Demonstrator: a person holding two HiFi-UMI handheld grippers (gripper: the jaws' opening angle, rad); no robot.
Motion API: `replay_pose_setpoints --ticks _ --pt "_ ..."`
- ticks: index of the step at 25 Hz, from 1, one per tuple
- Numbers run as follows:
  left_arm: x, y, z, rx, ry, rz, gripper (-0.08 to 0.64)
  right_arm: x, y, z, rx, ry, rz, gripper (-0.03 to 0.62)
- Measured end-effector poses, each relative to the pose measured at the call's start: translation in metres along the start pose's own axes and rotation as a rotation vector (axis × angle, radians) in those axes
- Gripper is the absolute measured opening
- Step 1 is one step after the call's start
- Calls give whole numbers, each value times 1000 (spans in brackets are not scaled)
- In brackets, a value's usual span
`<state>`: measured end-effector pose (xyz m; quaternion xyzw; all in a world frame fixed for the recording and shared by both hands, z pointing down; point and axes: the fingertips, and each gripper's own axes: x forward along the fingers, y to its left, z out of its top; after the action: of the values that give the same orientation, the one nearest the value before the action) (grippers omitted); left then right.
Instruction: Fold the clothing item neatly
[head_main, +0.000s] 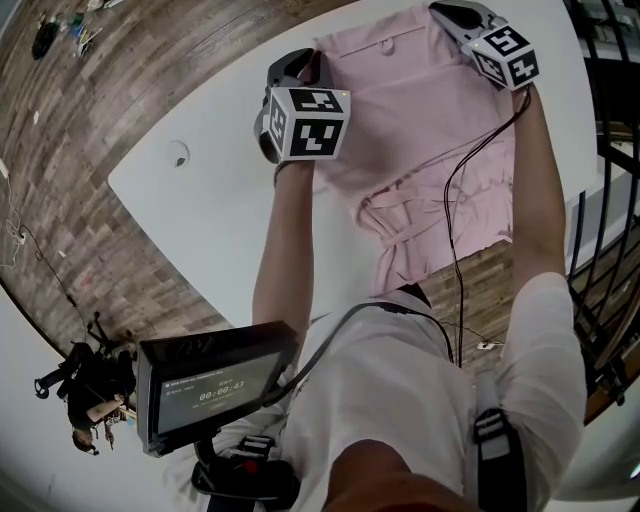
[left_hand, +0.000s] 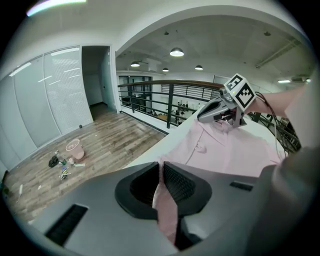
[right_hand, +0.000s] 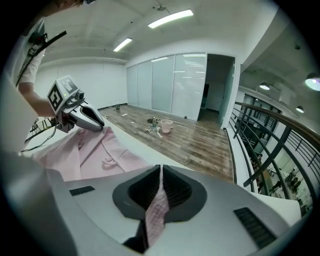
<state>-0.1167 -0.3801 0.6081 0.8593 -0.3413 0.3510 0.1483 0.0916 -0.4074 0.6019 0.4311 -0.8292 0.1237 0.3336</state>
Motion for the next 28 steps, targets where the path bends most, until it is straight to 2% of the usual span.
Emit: replay_pose_setpoints --ticks 9,19,25,28 --pt "-39 -18 14 97 -96 50 23 -42 9 11 -13 -87 -43 21" --pt "-77 -67 -6 304 -154 75 23 -77 21 -17 -2 -122 -116 21" --pt "-80 -102 -34 431 -107 23 23 -91 33 -40 20 -127 -128 21" --pt "-78 -117 -52 443 -55 -47 23 -96 37 -61 44 -83 -126 21"
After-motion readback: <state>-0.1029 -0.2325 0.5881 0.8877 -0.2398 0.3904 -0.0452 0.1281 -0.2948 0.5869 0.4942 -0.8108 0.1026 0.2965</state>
